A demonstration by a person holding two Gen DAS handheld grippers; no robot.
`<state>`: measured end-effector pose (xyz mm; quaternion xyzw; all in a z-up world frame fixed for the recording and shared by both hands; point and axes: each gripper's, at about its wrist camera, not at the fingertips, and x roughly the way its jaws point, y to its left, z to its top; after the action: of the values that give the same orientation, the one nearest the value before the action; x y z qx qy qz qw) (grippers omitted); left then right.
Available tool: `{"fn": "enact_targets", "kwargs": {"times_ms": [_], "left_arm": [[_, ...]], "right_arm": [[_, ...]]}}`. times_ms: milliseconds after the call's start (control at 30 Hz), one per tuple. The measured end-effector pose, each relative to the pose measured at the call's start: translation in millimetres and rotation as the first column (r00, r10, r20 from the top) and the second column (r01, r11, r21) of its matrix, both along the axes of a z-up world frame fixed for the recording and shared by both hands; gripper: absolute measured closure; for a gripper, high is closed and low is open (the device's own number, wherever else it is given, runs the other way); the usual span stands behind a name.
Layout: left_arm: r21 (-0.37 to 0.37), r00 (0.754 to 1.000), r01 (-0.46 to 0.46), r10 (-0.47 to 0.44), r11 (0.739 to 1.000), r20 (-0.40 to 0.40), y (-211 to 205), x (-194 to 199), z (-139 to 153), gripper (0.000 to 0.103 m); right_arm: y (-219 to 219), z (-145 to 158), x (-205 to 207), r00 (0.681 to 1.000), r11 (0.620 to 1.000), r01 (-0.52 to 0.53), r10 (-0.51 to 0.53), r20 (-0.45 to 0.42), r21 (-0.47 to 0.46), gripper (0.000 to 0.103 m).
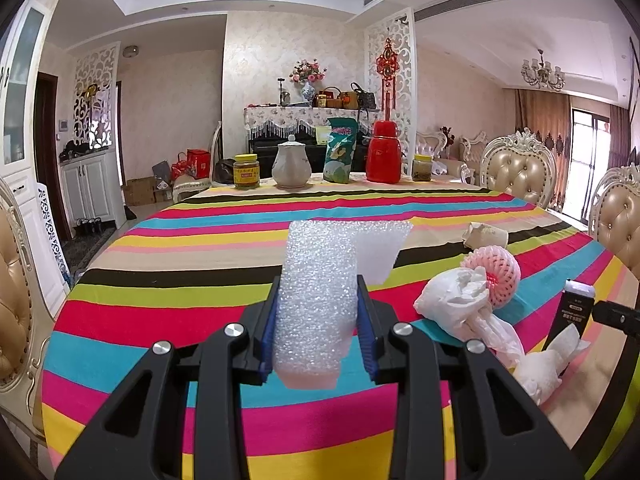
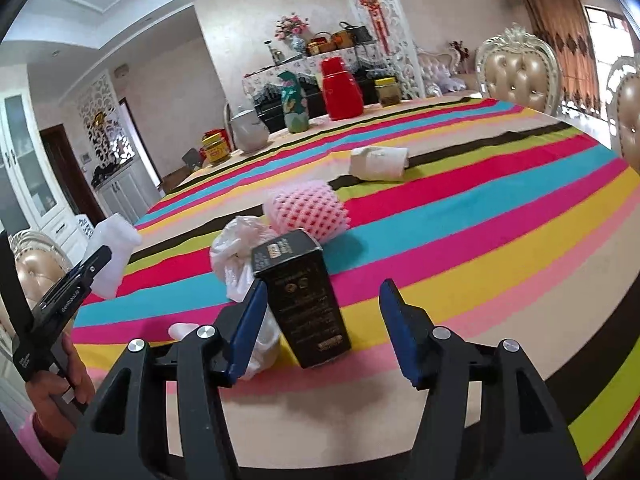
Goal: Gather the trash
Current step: 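Lift the black DORMI box with the right tool while the left holds the foam strip, then carry the foam strip and black box over to the pink trash bin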
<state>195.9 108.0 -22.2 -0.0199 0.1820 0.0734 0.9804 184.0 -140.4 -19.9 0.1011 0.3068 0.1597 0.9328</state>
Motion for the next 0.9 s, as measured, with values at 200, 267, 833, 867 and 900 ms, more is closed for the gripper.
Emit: {"fn": "enact_targets", "kwargs": {"times_ms": [200,267,833,867,900], "left_arm": [[-0.01,1.0,0.007,-0.007,1.0,0.005,2,-1,0,0.07],[-0.009,1.0,0.01,-0.01,1.0,0.005,1,-1,0,0.07],[-0.034,0.993,0.113,-0.112,0.993,0.029,-28,-19,9,0.07],[-0.041,0.992,0.127,-0.126,0.991,0.03,-34,-22,10,0.07],[-0.045,0.99,0.135,-0.134,0.99,0.031,-37,-25,11,0.07]], "right_arm": [[16,-5,12,0.999,1.0,-0.025,0.025,-0.022,-0.014,0.046],[21,-4,17,0.999,0.999,-0.033,0.032,-0.019,-0.039,0.049],[6,22,-15,0.994,0.994,-0.013,0.025,0.109,-0.11,0.063],[5,22,-18,0.993,0.994,-0.012,0.025,0.112,-0.111,0.063],[3,23,-20,0.993,0.994,-0.012,0.025,0.115,-0.109,0.063]]}}
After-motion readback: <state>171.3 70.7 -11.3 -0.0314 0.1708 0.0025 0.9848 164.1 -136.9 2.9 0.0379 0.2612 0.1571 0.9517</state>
